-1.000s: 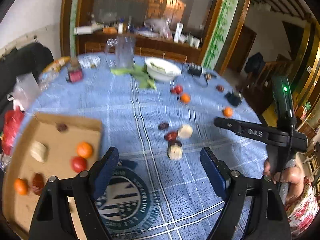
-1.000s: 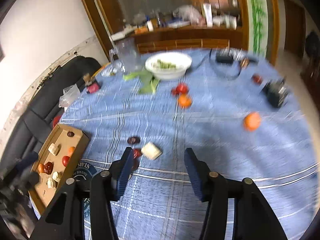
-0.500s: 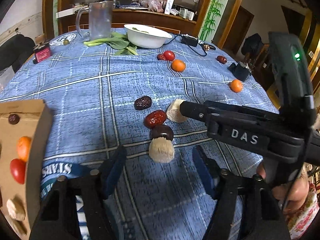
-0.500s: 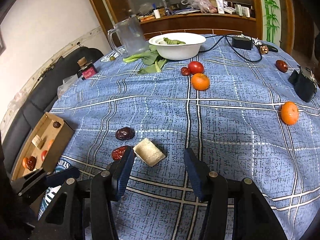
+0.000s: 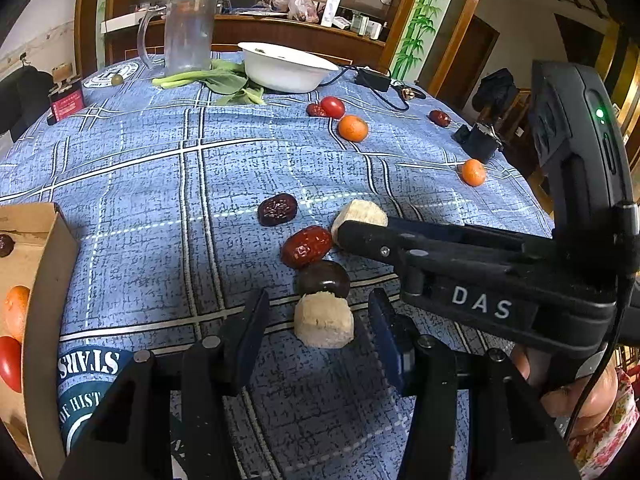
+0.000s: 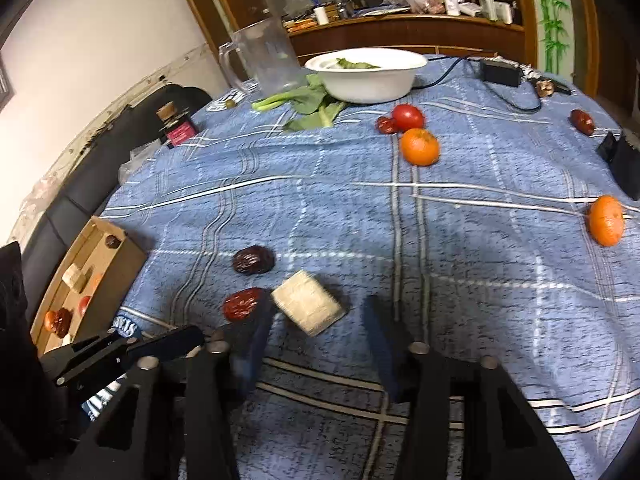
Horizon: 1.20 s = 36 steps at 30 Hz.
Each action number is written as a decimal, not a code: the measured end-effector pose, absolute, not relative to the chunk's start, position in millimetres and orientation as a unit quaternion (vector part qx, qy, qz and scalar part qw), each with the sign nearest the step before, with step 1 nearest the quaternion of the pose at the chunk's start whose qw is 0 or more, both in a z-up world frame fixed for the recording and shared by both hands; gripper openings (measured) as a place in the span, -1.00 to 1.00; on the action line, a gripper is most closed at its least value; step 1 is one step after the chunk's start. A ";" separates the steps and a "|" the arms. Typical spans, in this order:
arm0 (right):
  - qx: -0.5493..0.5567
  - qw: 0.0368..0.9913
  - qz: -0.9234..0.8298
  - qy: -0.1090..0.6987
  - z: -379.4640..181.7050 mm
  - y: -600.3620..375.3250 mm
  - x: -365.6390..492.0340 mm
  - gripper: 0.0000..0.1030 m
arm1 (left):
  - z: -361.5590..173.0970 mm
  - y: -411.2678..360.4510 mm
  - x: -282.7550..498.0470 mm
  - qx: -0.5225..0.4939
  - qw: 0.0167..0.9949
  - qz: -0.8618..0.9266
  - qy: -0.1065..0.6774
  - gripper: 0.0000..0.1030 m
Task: Organize fruits
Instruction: 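Grasp a white yam piece with the left tool while the right tool grasps a square white piece, then carry both white pieces into the tray and open both tools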
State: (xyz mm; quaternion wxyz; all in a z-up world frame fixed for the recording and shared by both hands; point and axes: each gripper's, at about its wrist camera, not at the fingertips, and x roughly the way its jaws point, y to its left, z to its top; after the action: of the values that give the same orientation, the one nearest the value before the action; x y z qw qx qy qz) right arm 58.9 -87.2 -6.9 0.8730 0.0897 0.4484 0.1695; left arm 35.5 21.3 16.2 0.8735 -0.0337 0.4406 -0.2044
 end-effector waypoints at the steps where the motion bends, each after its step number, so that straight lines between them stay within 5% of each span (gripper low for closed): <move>1: 0.088 0.874 0.167 0.447 -6.7 -86.5 58.0 -0.30 | 16.2 21.6 35.2 -0.035 0.873 -0.207 0.440 -0.04; 3: 0.089 0.876 0.163 0.445 -6.4 -86.6 55.3 -0.35 | 14.7 22.0 34.2 -0.040 0.869 -0.217 0.444 -0.48; 24: 0.160 0.880 0.129 0.429 -5.8 -115.5 42.6 -0.44 | 14.8 34.4 36.5 -0.082 0.865 -0.233 0.437 -0.48; 36: 0.224 0.890 0.109 0.383 34.5 -130.0 -71.7 -0.47 | 34.4 53.6 1.4 -0.098 0.885 -0.230 0.392 -0.47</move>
State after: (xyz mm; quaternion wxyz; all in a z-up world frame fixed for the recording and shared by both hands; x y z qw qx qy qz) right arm -71.7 -130.0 34.5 0.8896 0.2242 0.3828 0.1091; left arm 1.4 53.6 34.4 0.8855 -0.0978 0.3919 -0.2299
